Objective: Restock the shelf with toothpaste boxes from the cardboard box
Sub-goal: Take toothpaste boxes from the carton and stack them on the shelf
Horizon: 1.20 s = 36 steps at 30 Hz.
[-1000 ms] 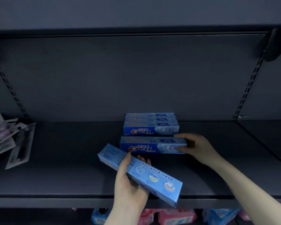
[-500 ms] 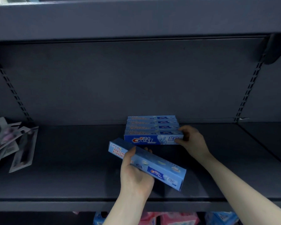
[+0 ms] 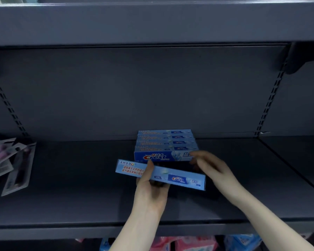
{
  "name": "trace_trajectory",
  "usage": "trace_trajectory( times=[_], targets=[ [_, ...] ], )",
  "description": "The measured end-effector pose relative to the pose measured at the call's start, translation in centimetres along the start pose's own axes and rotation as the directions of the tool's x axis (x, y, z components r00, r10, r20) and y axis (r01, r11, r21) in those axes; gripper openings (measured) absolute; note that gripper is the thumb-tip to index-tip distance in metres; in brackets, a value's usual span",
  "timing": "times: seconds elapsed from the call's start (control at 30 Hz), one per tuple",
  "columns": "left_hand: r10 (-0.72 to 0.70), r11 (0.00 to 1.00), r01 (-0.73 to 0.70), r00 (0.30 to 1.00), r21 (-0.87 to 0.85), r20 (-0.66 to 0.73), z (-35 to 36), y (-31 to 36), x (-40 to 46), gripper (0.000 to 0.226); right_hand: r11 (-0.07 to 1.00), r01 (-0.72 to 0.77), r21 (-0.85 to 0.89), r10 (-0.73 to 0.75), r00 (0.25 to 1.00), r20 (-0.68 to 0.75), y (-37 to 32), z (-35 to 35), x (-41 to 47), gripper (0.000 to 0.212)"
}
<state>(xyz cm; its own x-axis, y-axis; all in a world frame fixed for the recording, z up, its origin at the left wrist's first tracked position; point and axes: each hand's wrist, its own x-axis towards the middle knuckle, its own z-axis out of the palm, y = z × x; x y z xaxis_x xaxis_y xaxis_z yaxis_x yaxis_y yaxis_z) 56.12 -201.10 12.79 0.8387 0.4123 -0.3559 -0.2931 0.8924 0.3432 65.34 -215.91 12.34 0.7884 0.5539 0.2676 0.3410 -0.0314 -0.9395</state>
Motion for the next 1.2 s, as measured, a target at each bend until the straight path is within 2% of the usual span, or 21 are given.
trace_trajectory(
  times=[0.07, 0.13, 0.23, 0.33, 0.5, 0.57, 0.63, 0.7, 0.77, 0.9, 1.07, 1.13, 1.2],
  targets=[
    [0.002, 1.0, -0.002, 0.999, 0.001, -0.042, -0.1, -0.1, 0.2, 0.063, 0.995, 0.058, -0.081, -0.048, 0.992, 0.116, 0.0, -0.4, -1.1, 0.052],
    [0.008, 1.0, -0.008, 0.998, 0.003, -0.069, 0.0, -0.2, 0.4, 0.071, 0.974, 0.085, -0.211, -0.049, 0.985, 0.168, 0.1, -0.6, -1.8, 0.053],
    [0.011, 1.0, -0.009, 0.995, 0.015, -0.095, 0.1, -0.4, 0.6, 0.071, 0.932, 0.1, -0.348, -0.068, 0.992, 0.105, 0.4, -0.9, -2.1, 0.052],
    [-0.009, 1.0, 0.012, 0.993, 0.027, -0.114, 0.1, -0.6, 0.6, 0.059, 0.934, 0.076, -0.349, -0.081, 0.997, 0.0, 0.6, -1.2, -2.0, 0.049],
    [0.043, 0.999, -0.043, 0.994, 0.01, -0.096, -0.6, 0.0, 0.7, 0.074, 0.949, -0.028, -0.314, 0.012, 0.999, -0.051, 1.5, -2.2, -1.7, 0.041],
    [0.1, 0.994, -0.094, 0.988, 0.051, -0.12, -1.0, 0.2, 0.9, 0.077, 0.946, -0.059, -0.32, 0.046, 0.998, -0.046, 1.9, -2.6, -1.6, 0.039],
    [0.214, 0.969, -0.19, 0.965, 0.159, -0.153, -0.9, 0.2, 0.8, 0.083, 0.947, -0.074, -0.314, 0.065, 0.997, -0.041, 2.1, -2.9, -1.5, 0.04],
    [0.333, 0.911, -0.284, 0.934, 0.298, -0.127, -1.0, 0.4, 0.7, 0.084, 0.946, -0.075, -0.316, 0.068, 0.997, -0.034, 2.2, -3.0, -1.2, 0.04],
    [0.393, 0.819, -0.334, 0.919, 0.466, -0.032, -1.5, 0.6, 0.9, 0.075, 0.943, -0.084, -0.321, 0.078, 0.996, -0.031, 2.4, -2.9, -1.0, 0.041],
    [0.43, 0.507, -0.336, 0.897, 0.794, 0.105, -2.6, 1.0, 1.6, 0.052, 0.934, -0.118, -0.338, 0.109, 0.993, -0.046, 3.0, -3.1, -0.5, 0.041],
    [0.448, 0.169, -0.365, 0.856, 0.916, 0.258, -2.9, 1.2, 2.8, 0.04, 0.874, -0.162, -0.458, 0.121, 0.986, -0.119, 3.4, -3.0, 0.6, 0.045],
    [0.434, 0.147, -0.369, 0.858, 0.918, 0.275, -2.9, 1.6, 3.4, 0.038, 0.848, -0.152, -0.508, 0.1, 0.987, -0.13, 3.5, -2.8, 1.1, 0.042],
    [0.421, 0.193, -0.376, 0.866, 0.906, 0.27, -2.5, 1.9, 3.7, 0.039, 0.822, -0.144, -0.55, 0.078, 0.987, -0.141, 3.7, -2.4, 1.6, 0.036]
  ],
)
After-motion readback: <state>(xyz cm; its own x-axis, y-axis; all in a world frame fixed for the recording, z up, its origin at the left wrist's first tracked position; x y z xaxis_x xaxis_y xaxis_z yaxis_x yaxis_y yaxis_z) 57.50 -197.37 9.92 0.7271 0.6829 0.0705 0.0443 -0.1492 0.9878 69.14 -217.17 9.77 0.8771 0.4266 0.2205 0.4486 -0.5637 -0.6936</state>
